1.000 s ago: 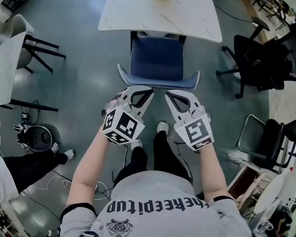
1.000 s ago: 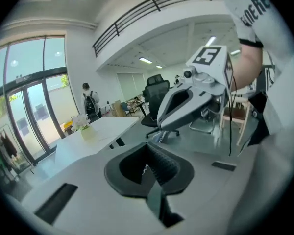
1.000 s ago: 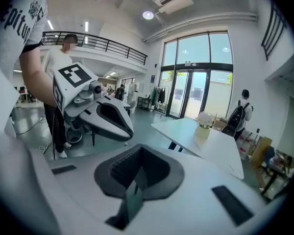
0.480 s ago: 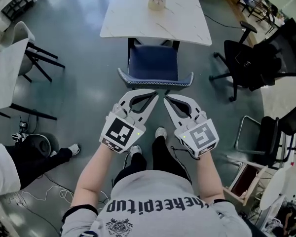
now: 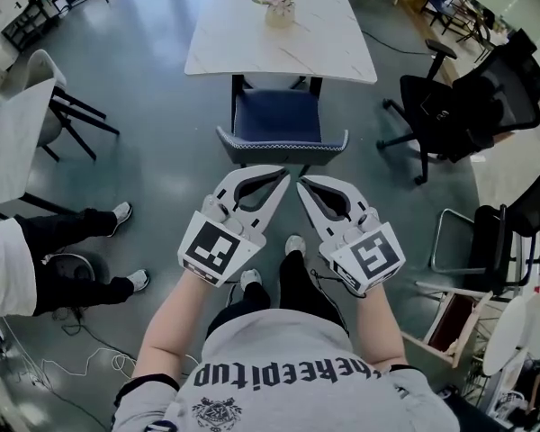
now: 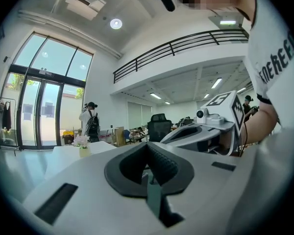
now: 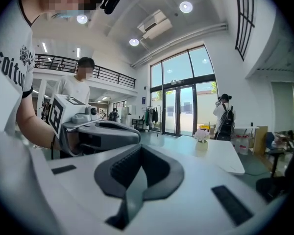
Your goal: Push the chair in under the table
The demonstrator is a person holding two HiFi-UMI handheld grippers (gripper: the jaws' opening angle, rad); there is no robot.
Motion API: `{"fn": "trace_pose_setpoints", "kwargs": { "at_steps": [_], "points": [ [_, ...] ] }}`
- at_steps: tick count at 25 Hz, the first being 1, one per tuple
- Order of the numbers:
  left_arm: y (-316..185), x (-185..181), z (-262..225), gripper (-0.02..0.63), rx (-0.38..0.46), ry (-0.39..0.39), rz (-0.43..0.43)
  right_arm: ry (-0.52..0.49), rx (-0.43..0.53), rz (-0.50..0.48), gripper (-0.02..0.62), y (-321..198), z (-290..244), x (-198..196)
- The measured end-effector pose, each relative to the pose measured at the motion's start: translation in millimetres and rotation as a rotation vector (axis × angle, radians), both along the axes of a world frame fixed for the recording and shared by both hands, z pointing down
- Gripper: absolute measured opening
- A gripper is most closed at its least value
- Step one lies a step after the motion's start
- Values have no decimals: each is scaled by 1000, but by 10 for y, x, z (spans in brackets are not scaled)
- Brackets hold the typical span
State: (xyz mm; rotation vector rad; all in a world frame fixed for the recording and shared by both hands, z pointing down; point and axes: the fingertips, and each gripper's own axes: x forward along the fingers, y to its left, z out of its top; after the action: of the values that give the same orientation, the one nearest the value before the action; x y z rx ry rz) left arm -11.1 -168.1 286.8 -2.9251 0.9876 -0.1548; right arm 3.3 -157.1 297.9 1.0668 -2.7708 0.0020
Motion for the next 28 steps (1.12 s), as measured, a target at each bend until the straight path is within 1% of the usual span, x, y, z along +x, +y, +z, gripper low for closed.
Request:
{"fn": "trace_pose_setpoints", "kwargs": {
  "at_steps": [5, 15, 21, 28],
  "points": [
    [105, -47, -64, 15, 12, 16, -3, -18, 11, -1, 11, 102, -59, -63],
    [157, -152, -160, 14, 2, 60, -17, -48, 22, -5, 11, 151, -155, -156],
    [141, -190, -170, 15, 5, 71, -28, -55, 24, -7, 11, 131, -167, -196],
    [135, -225, -170, 15, 11, 63, -38, -59, 26, -13, 11, 124, -189, -234]
  ]
}}
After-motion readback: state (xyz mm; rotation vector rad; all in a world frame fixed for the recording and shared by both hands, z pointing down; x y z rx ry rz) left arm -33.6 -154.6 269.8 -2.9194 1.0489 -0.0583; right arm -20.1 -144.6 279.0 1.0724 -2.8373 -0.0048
